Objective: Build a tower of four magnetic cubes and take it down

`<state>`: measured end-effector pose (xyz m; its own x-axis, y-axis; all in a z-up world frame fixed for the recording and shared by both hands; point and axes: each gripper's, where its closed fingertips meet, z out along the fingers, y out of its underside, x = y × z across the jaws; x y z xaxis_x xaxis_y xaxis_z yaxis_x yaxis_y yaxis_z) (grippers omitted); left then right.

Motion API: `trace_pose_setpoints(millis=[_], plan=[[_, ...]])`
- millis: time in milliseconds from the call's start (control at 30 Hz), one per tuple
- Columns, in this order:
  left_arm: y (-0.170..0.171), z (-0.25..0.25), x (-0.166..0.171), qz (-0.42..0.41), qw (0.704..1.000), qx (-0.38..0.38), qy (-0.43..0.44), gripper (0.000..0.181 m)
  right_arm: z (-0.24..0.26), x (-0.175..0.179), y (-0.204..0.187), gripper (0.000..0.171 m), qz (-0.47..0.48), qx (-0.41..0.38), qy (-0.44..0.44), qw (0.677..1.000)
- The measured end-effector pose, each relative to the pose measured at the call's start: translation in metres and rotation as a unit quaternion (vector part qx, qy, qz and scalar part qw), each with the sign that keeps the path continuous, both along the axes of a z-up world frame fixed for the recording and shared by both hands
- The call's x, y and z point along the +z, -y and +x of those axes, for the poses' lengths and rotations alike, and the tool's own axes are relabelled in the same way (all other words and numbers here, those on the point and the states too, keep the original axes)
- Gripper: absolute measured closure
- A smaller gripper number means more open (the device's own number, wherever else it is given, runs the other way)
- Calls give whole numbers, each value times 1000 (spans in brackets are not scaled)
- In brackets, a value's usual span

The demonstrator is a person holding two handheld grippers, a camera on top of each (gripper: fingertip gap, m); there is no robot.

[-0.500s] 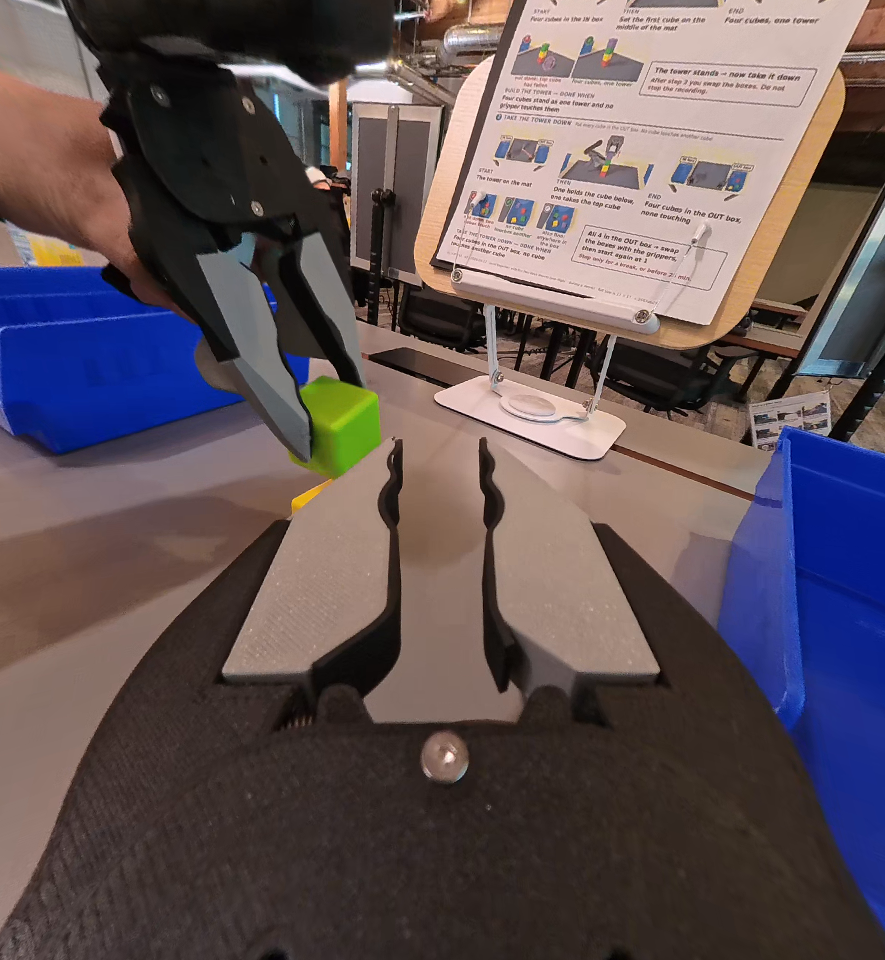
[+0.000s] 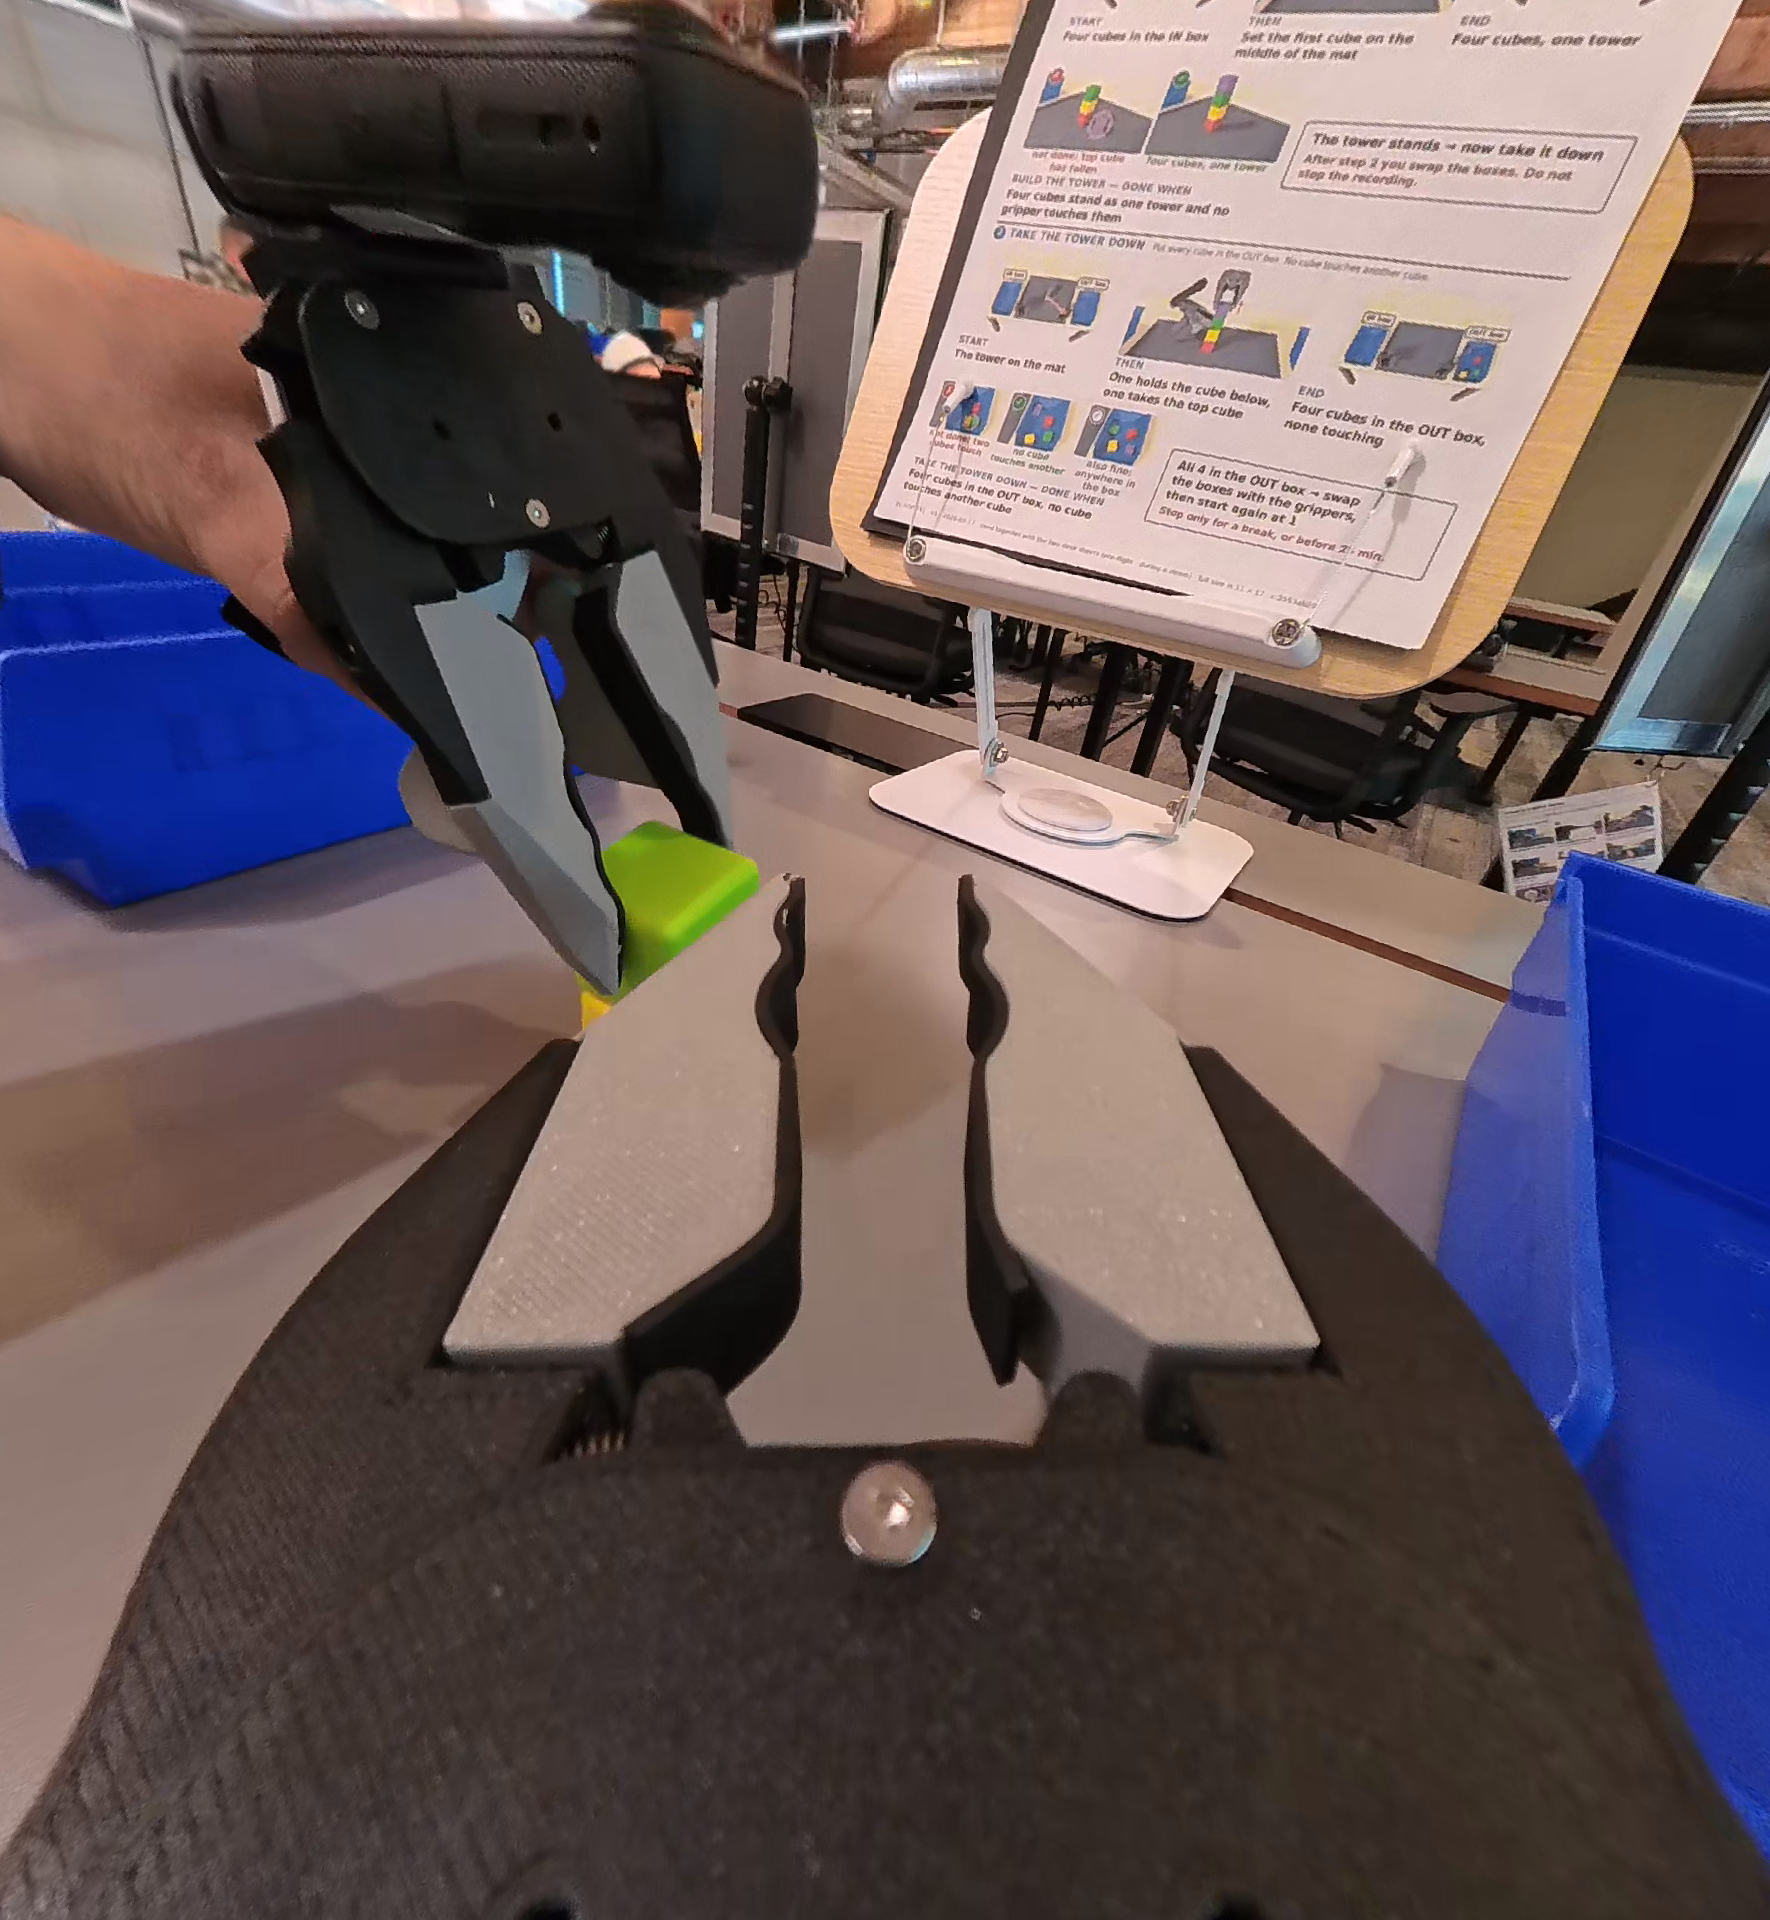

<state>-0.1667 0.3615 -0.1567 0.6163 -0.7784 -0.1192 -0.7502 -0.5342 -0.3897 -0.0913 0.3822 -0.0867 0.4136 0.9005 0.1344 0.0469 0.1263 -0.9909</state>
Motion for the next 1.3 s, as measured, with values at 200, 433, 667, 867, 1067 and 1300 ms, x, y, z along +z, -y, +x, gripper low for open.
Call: trace_pose_setpoints(millis=[200, 433, 667, 867, 1067, 1300], plan=[[-2, -1, -3, -5, 1000, -1, 11, 135, 0, 0, 0, 145, 0, 1, 0, 1000], [-4, 0, -3, -2, 1000, -18, 20, 135, -1, 0, 1, 144, 1, 2, 2, 1000], [-9, 2, 7, 16, 999, -13, 47, 130, -2, -1, 1, 144, 1, 3, 4, 1000], [-15, -1, 26, 38, 998, 1, 52, 113, -2, -1, 1, 144, 0, 3, 4, 1000], [-4, -14, 75, 93, 992, 17, 78, 112, -2, -1, 2, 144, 0, 4, 4, 1000], [22, -127, 170, 248, 948, 180, 90, 118, -3, -2, 2, 144, 2, 5, 7, 1000]])
